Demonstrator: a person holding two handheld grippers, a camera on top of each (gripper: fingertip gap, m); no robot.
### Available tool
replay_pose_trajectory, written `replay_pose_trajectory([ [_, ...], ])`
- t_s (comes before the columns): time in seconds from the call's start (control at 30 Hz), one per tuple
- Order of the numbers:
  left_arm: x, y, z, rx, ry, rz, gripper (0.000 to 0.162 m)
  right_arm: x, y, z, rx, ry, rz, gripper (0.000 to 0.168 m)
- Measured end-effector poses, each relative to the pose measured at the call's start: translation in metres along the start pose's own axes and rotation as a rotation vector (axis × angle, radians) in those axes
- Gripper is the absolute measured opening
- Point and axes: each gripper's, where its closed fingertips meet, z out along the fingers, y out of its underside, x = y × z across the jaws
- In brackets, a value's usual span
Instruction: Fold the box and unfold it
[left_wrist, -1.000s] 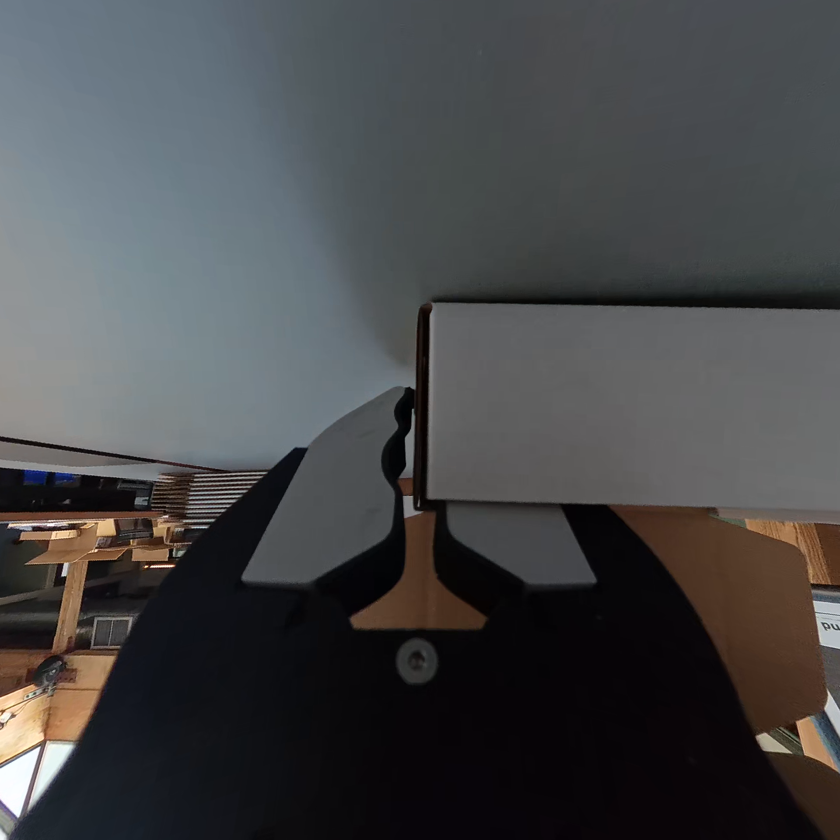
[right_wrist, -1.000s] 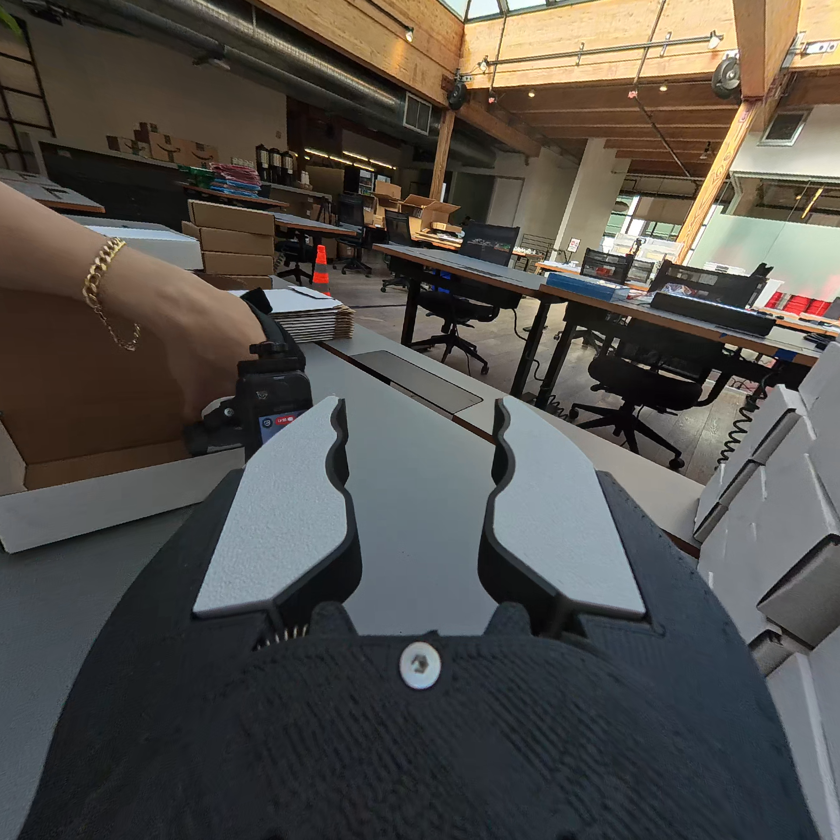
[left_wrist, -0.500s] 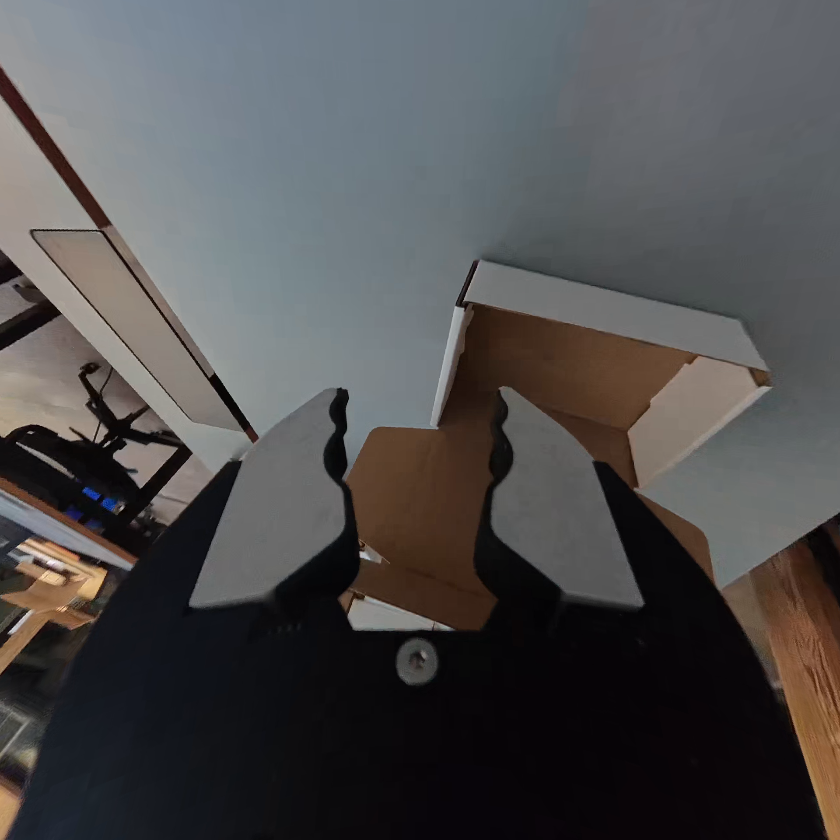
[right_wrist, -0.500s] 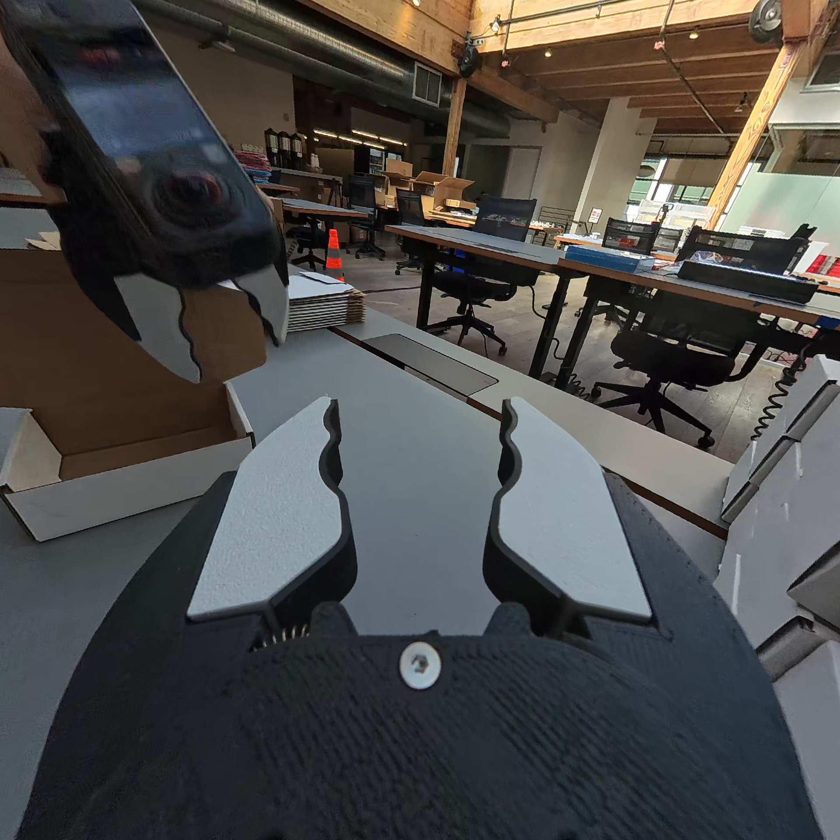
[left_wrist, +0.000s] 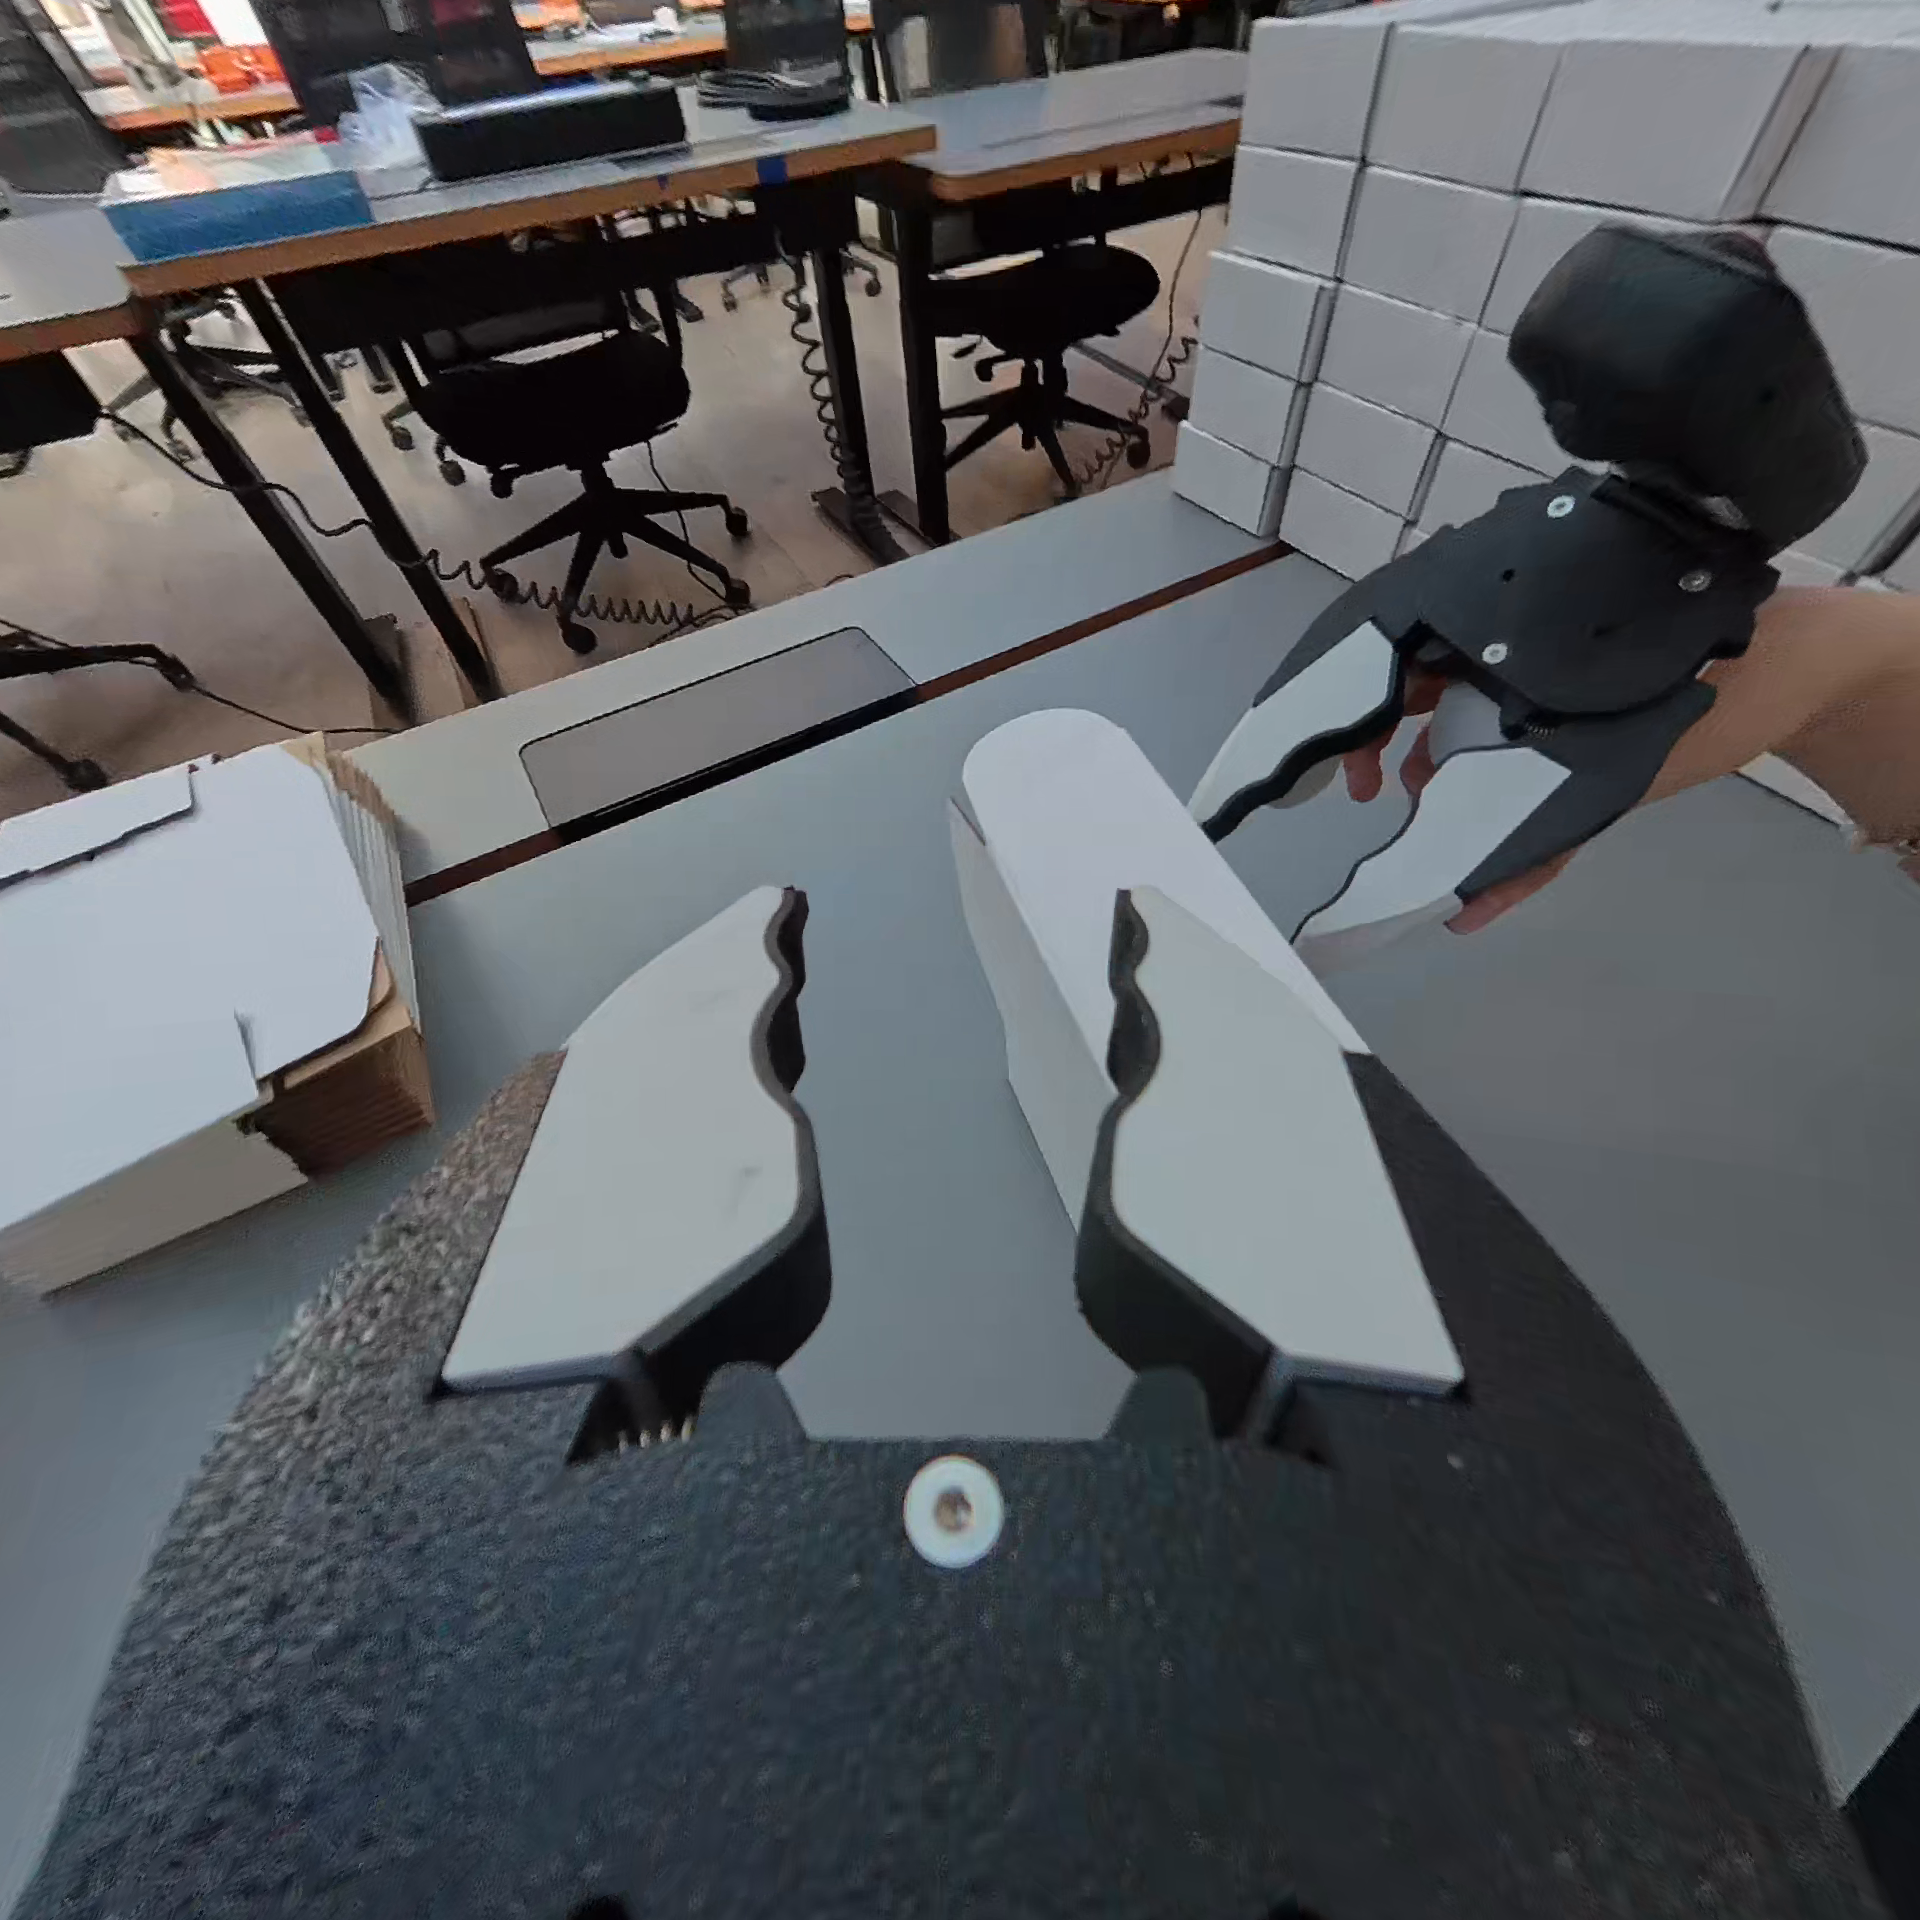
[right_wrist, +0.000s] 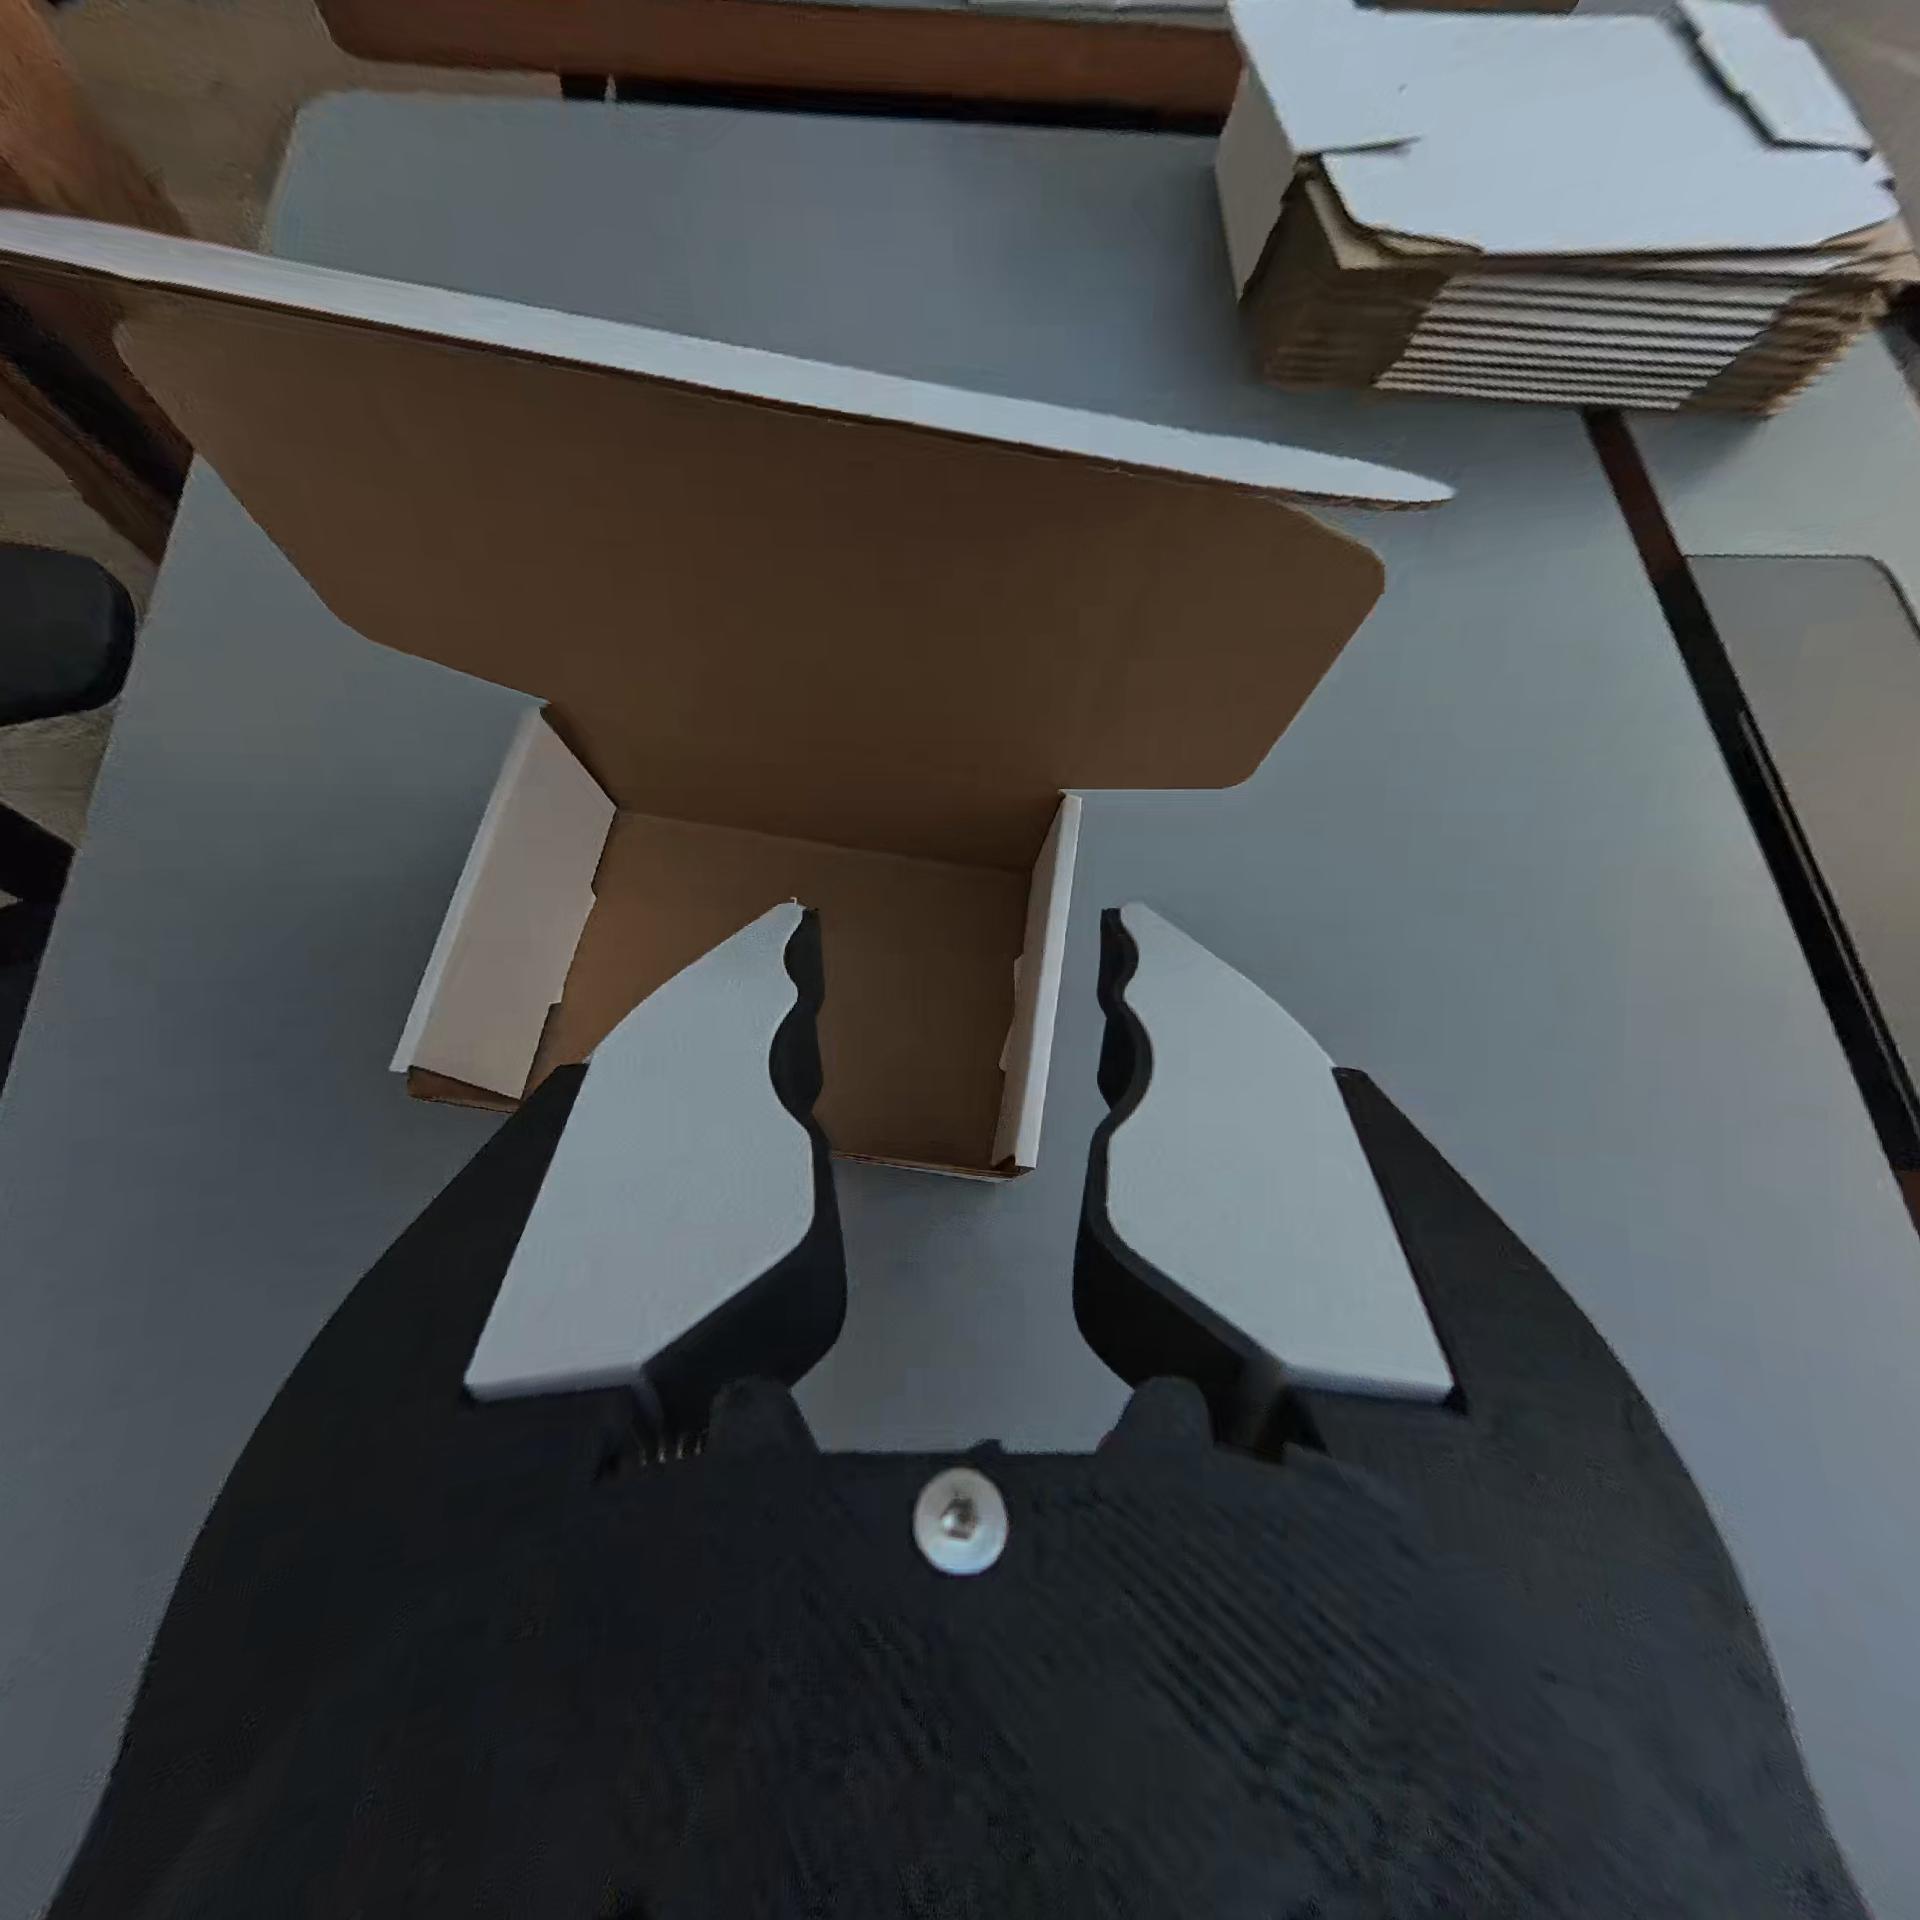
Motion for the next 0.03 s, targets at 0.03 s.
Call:
replay_pose_trajectory([
  [0.03,-0.0085,0.0086,-0.0056,0.034,-0.036,-0.042,0.053,0.0008,0.0051,0.0144,-0.075,-0.027,0.004,0.051],
])
